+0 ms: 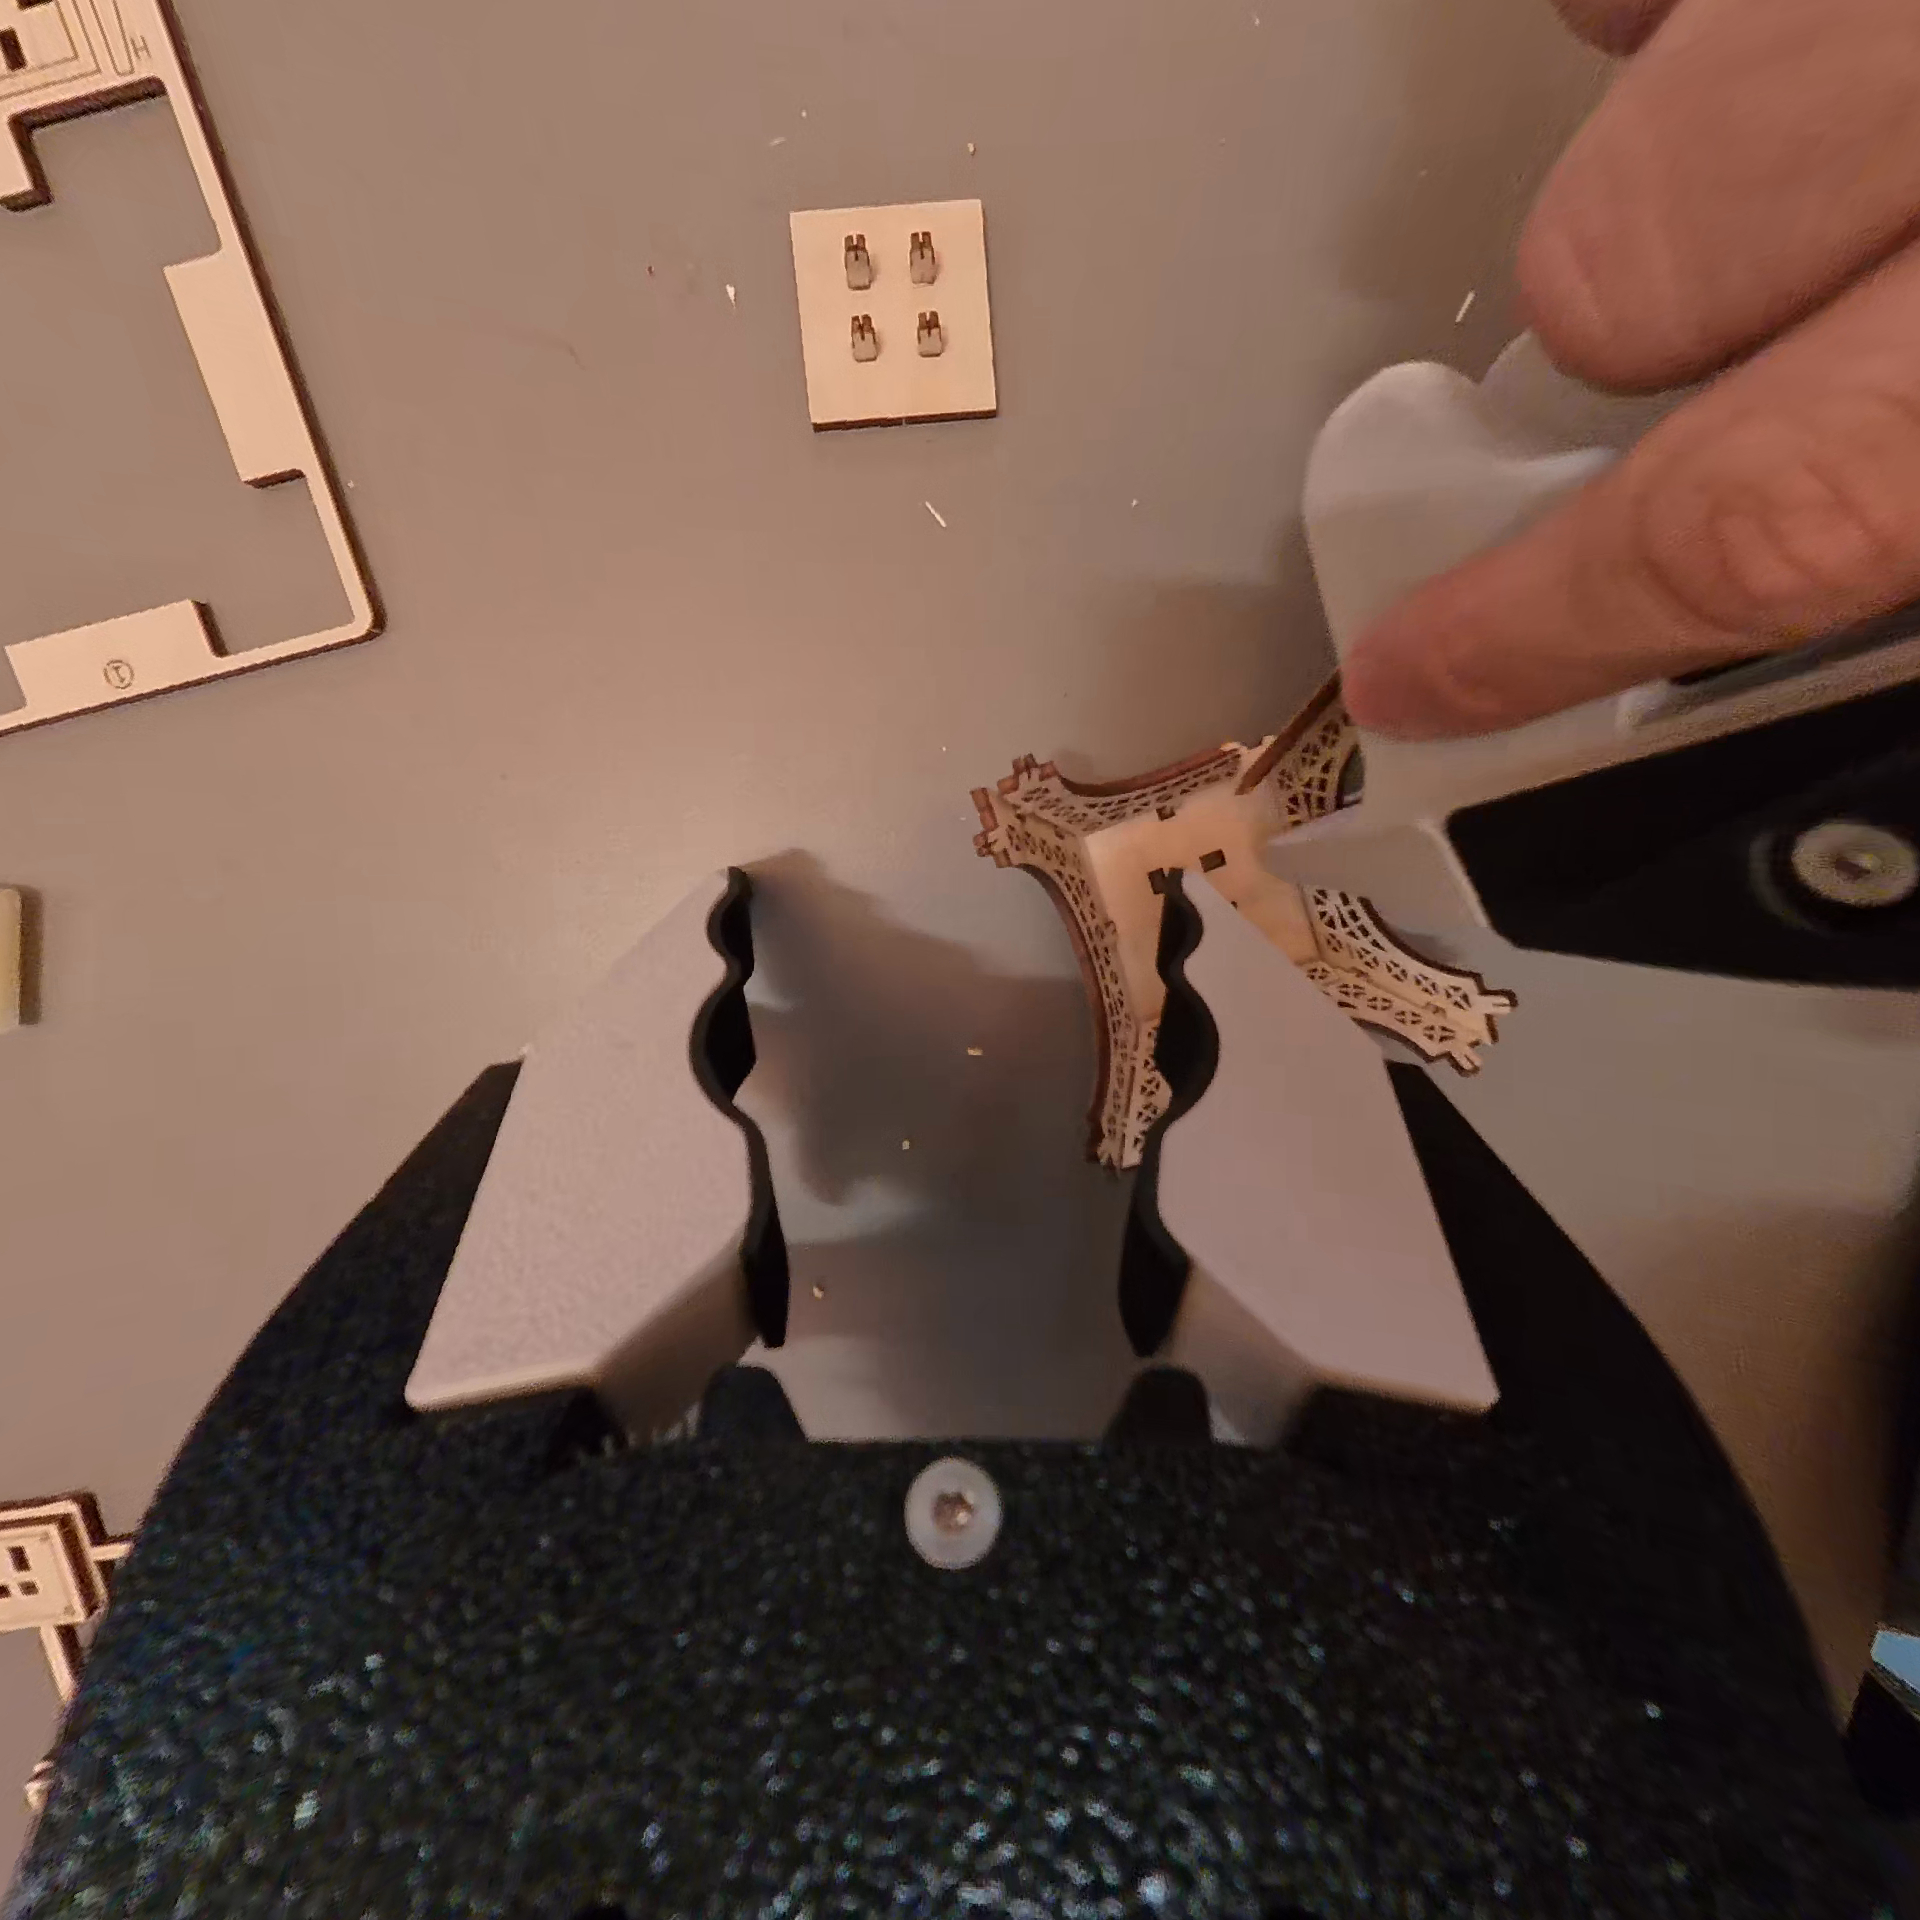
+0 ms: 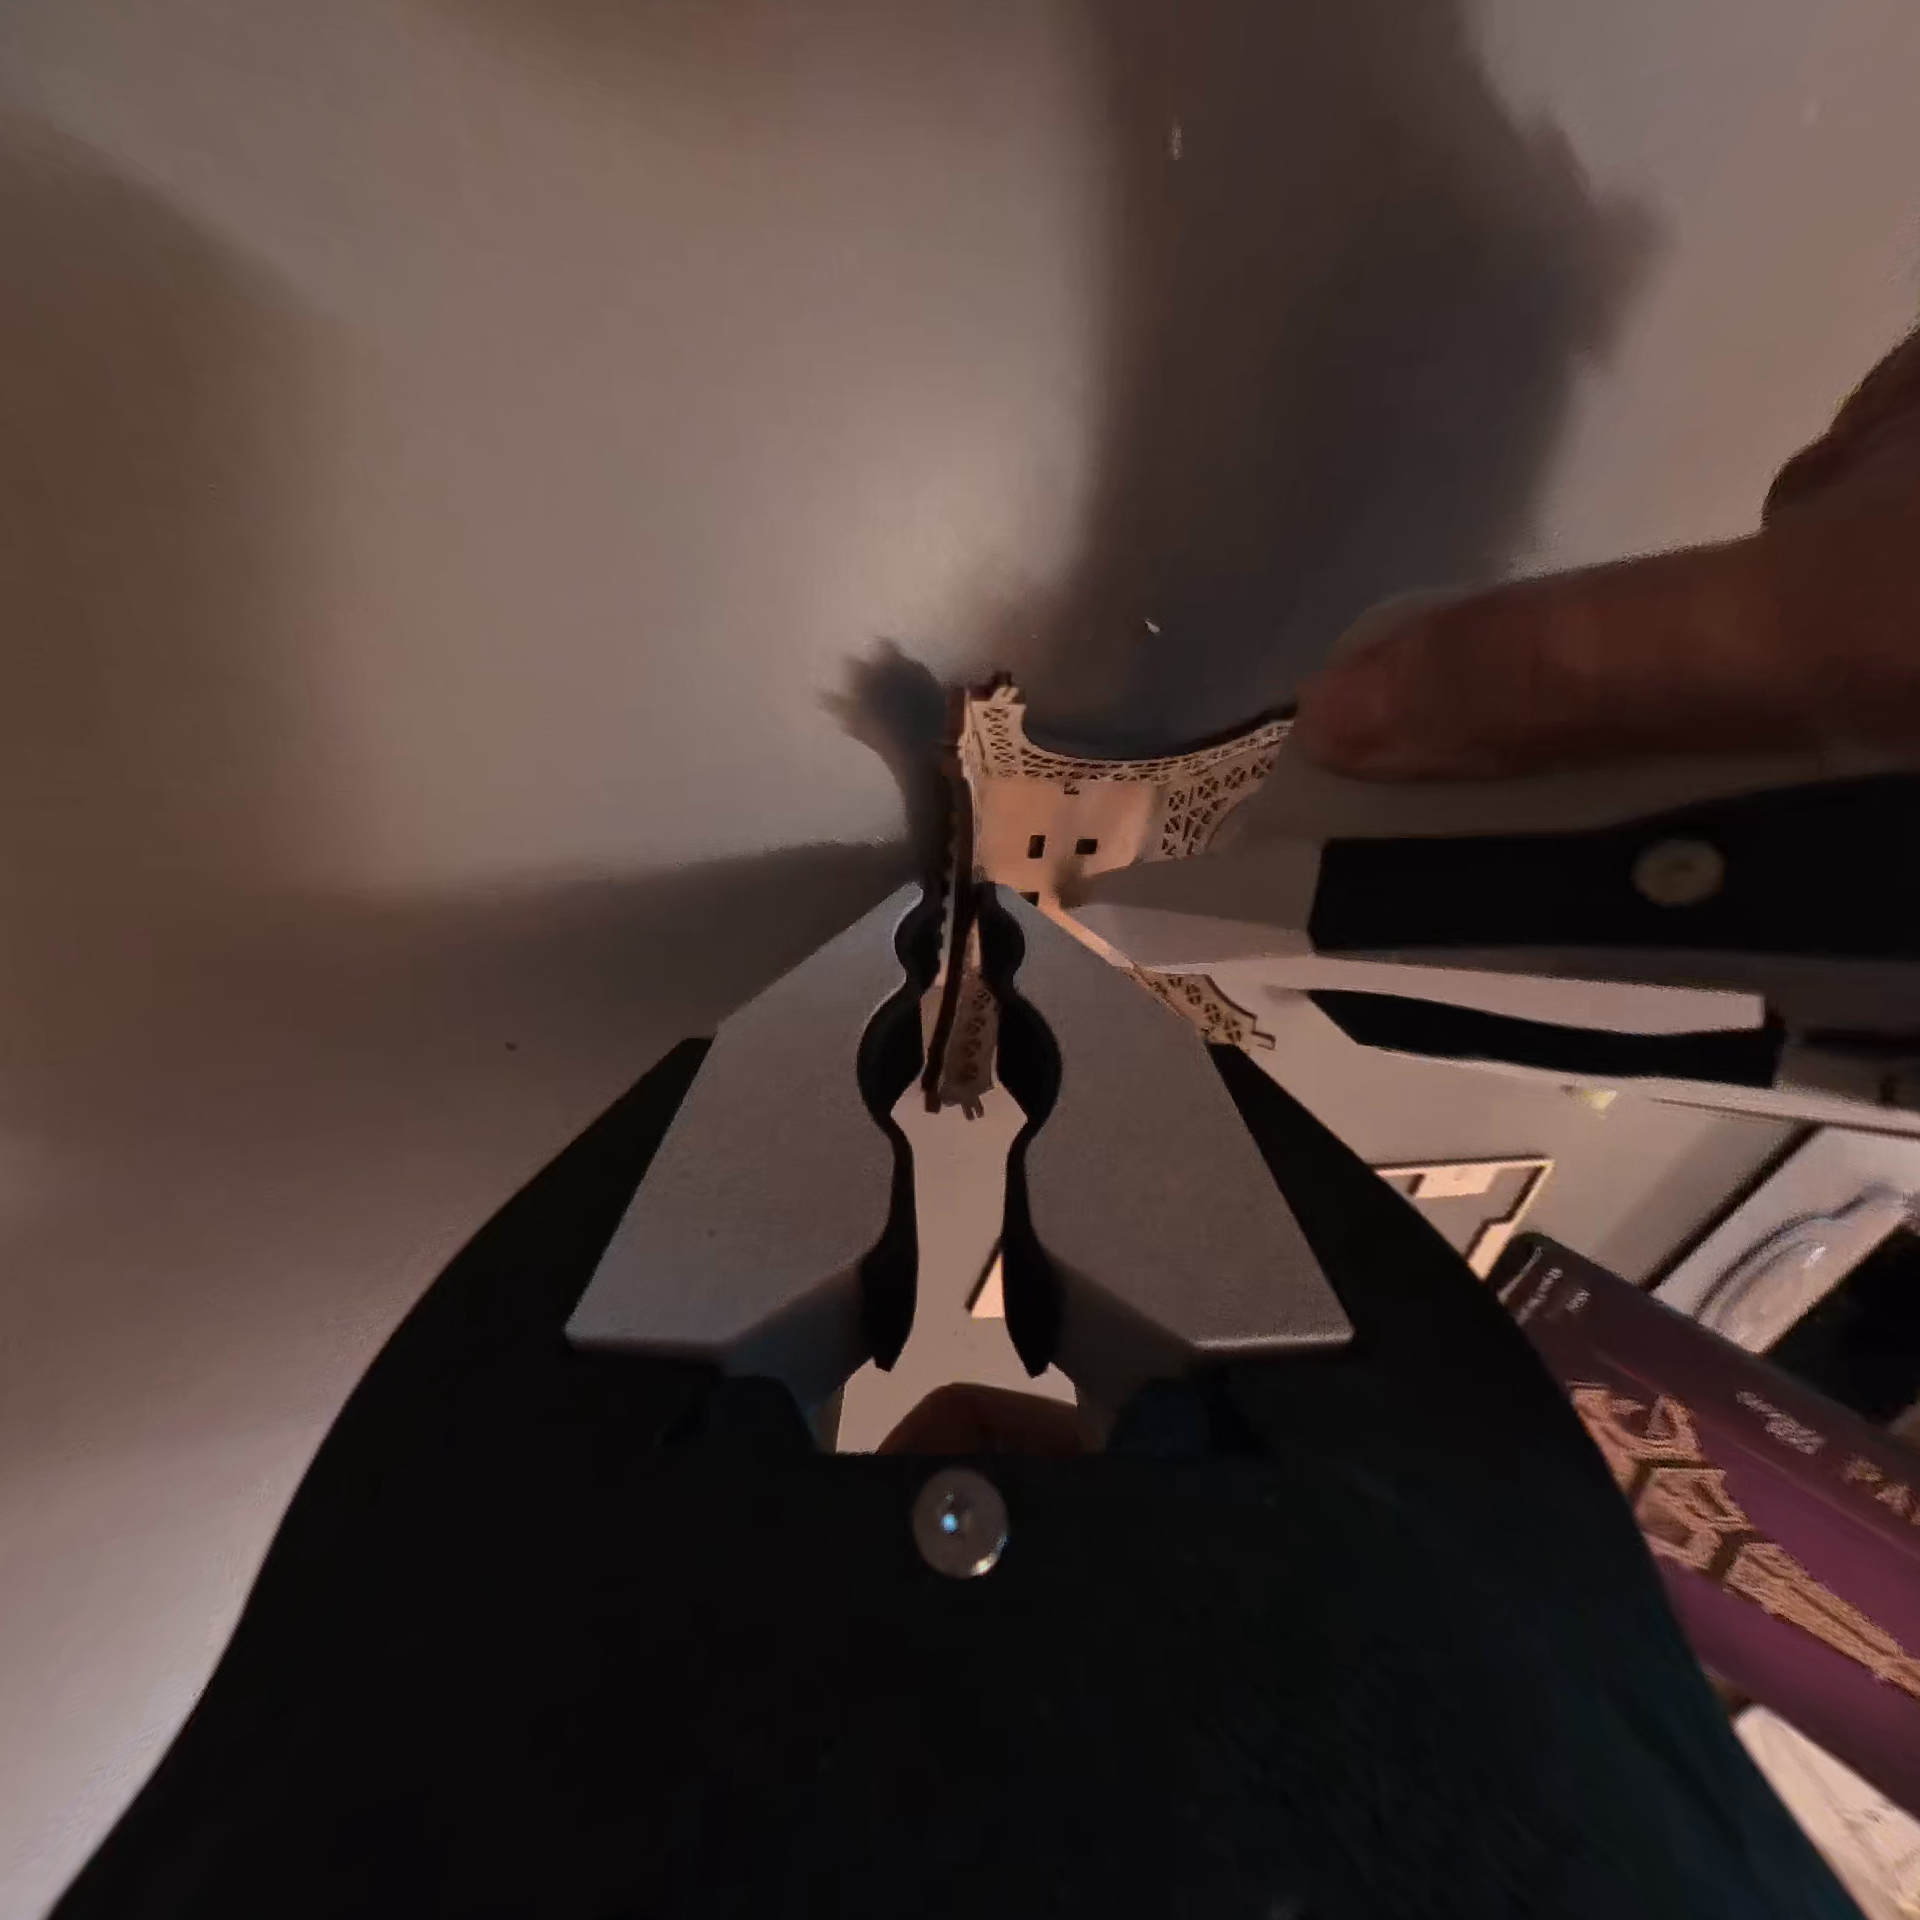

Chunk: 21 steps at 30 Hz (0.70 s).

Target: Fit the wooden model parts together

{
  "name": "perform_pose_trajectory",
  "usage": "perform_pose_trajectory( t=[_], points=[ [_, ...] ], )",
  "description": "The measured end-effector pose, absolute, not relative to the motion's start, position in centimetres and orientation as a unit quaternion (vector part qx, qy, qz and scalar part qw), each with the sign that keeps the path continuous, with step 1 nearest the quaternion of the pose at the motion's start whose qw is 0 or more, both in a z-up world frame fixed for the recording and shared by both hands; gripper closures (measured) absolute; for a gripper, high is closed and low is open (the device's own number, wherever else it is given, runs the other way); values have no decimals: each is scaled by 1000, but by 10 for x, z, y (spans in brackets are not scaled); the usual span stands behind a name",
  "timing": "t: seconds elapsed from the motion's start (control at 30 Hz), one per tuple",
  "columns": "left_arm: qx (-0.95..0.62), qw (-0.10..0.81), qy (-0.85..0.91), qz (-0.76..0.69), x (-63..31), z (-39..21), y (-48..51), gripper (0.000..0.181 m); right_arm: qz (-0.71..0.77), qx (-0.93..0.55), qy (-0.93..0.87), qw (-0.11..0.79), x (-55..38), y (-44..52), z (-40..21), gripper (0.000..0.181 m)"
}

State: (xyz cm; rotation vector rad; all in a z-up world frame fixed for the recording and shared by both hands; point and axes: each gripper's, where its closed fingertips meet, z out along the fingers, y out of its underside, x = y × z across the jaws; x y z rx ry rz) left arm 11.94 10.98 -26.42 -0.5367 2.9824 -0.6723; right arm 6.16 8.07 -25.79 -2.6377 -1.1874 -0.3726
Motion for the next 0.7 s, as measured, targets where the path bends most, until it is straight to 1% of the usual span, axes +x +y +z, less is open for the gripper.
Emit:
perform_pose_trajectory(
  t=[0.13,0.2,0.3,0.5,0.7],
  points=[
    [-173,19,961,-215,119,-264,110,105,-119,-901,-402,114,62,81,-258,176],
    [-172,19,961,-216,119,-264,110,104,-137,-901,-391,129,66,85,-255,164],
    [-172,18,961,-215,119,-264,110,104,-118,-903,-394,123,61,82,-258,177],
    [-173,18,961,-214,119,-264,110,105,-121,-900,-399,126,60,82,-258,178],
    [-172,19,961,-214,119,-264,110,104,-86,-919,-364,124,60,82,-257,180]
  ],
)
